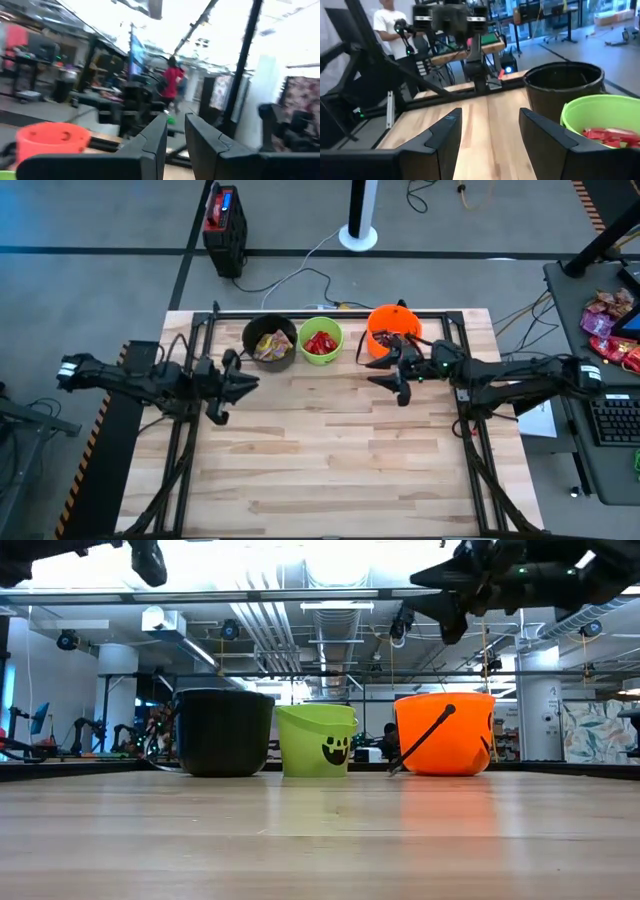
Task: Sort candy by brand, put in halloween buckets
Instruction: Return to Home Position
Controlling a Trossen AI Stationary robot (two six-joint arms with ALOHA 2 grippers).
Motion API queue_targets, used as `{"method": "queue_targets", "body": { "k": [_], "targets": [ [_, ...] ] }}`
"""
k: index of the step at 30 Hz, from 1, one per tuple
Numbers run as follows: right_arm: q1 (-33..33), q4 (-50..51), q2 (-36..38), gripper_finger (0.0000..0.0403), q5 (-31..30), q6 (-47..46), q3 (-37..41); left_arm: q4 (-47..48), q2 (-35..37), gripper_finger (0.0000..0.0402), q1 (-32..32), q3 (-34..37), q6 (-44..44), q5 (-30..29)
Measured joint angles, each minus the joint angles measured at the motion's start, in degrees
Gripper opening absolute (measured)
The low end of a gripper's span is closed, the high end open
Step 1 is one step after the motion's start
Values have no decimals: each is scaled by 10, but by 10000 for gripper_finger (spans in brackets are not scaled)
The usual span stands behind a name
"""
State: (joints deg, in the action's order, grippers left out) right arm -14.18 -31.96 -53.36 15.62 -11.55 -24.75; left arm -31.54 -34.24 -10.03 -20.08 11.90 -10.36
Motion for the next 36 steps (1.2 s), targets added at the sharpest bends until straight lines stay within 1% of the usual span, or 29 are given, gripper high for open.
{"method": "queue_targets", "body": {
  "k": [2,5,6,10,13,16,20,22,31,34,36],
  "targets": [
    [-8,3,21,189,-1,-1,6,20,23,53,23,5,-7,11],
    [-18,3,42,189,-2,-5,11,107,72,52,59,11,0,52],
    [-21,3,45,189,-2,-10,12,127,90,52,71,16,5,56],
    [-24,4,46,189,-2,-20,13,137,159,52,112,40,-3,59],
    [-24,4,41,189,-2,-16,13,142,204,52,138,65,-6,99],
    [-27,3,41,189,-2,-14,14,162,252,52,144,81,7,143],
    [-39,-2,50,189,-2,-6,14,207,316,52,145,100,34,144],
    [-47,-3,56,189,-2,-1,14,211,343,52,144,106,34,145],
    [-85,-1,61,189,-2,2,21,216,343,52,144,115,24,156],
    [-88,-3,61,189,-2,-7,42,209,341,52,144,123,24,156],
    [-89,-19,62,189,-2,-14,71,198,340,52,143,138,28,158]
  ]
}}
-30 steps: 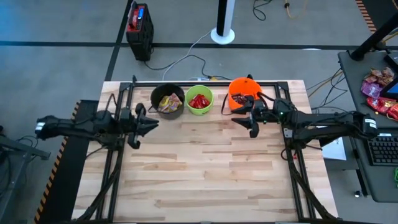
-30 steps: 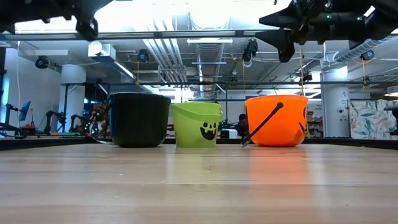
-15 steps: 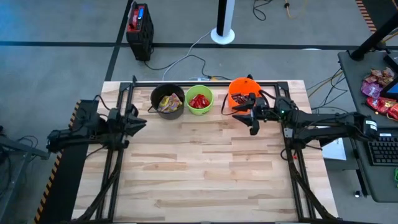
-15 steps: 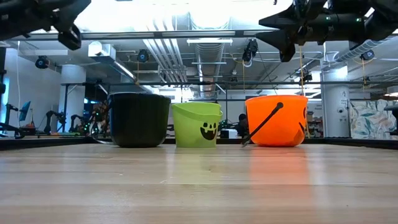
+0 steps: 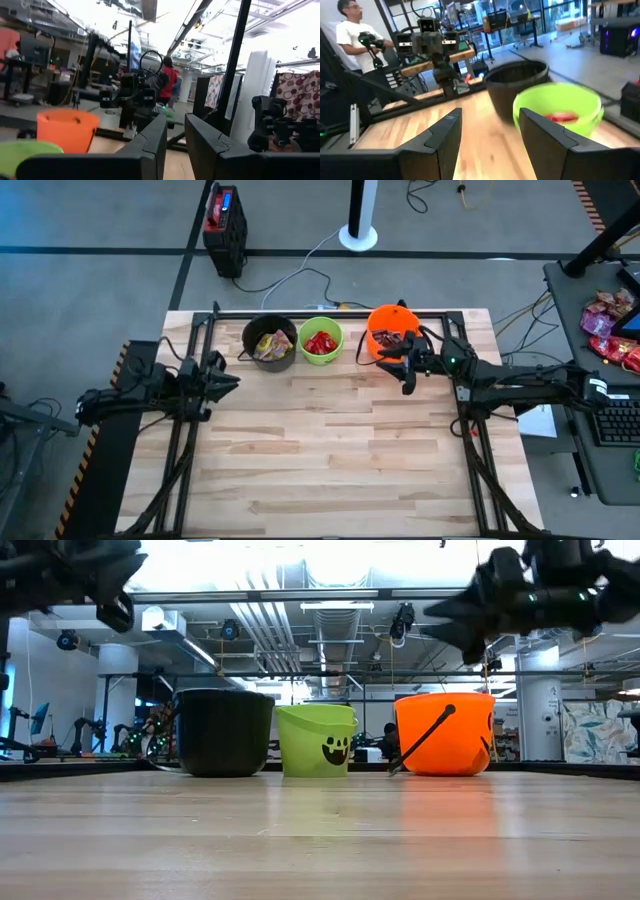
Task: Sort candy by brand, put in halloween buckets
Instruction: Return to Home Position
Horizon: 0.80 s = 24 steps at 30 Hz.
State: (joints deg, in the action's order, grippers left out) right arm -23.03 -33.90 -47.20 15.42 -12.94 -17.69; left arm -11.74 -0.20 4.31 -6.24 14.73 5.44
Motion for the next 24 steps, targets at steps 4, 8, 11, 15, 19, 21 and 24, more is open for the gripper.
{"method": "queue_targets", "body": {
  "k": [4,8,11,15,19,21,24],
  "targets": [
    [-2,-142,-1,189,-8,-41,83,-73,0,52,0,56,14,1],
    [-5,-305,-3,189,-63,-72,172,-56,-8,52,-1,54,7,-5],
    [-9,-293,4,189,-118,-65,169,-42,-10,52,-1,57,-3,-17],
    [-10,-283,4,189,-208,-56,170,-16,-17,52,-1,57,-5,-32],
    [-10,-241,0,189,-230,-56,170,-1,-26,52,-1,52,-5,-34],
    [-10,-220,0,189,-229,-56,170,-4,-29,52,-1,51,-5,-34],
    [-10,-180,0,189,-229,-55,168,-2,-34,52,-1,51,-5,-34]
  ]
}}
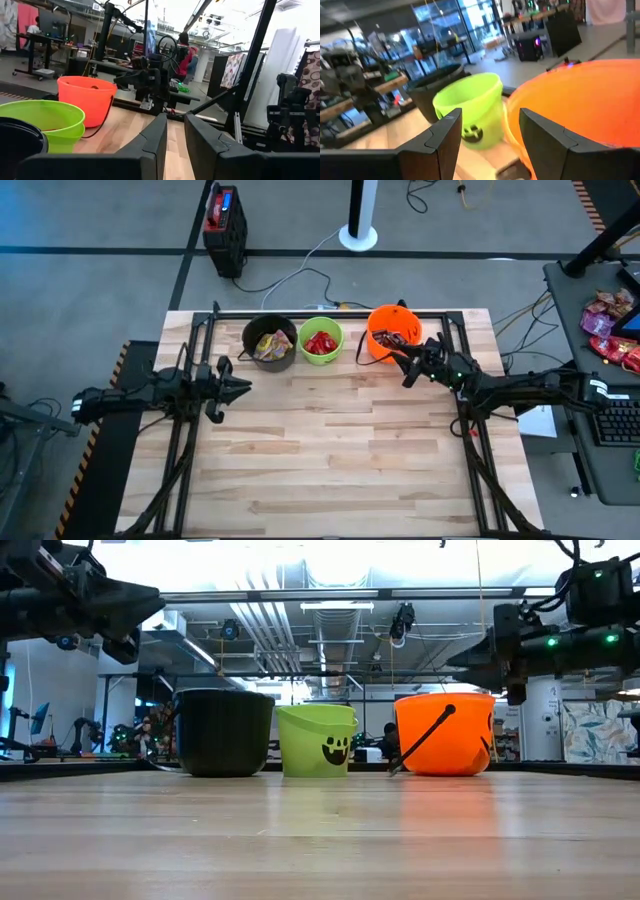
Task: Sort candy by brand, put in halloween buckets
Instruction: Return to Home Position
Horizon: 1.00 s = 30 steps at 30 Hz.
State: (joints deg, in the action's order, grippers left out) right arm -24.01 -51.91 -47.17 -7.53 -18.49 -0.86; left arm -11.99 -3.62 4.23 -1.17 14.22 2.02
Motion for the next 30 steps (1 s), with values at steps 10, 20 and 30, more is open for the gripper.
{"method": "queue_targets", "body": {
  "k": [10,20,30],
  "targets": [
    [0,51,-1,189,0,0,-3,-1,-13,52,0,0,0,0],
    [0,53,-1,189,0,0,-4,-1,-22,52,0,0,0,0],
    [0,54,-1,189,0,0,-4,-1,-24,52,0,-1,0,0]
  ]
}}
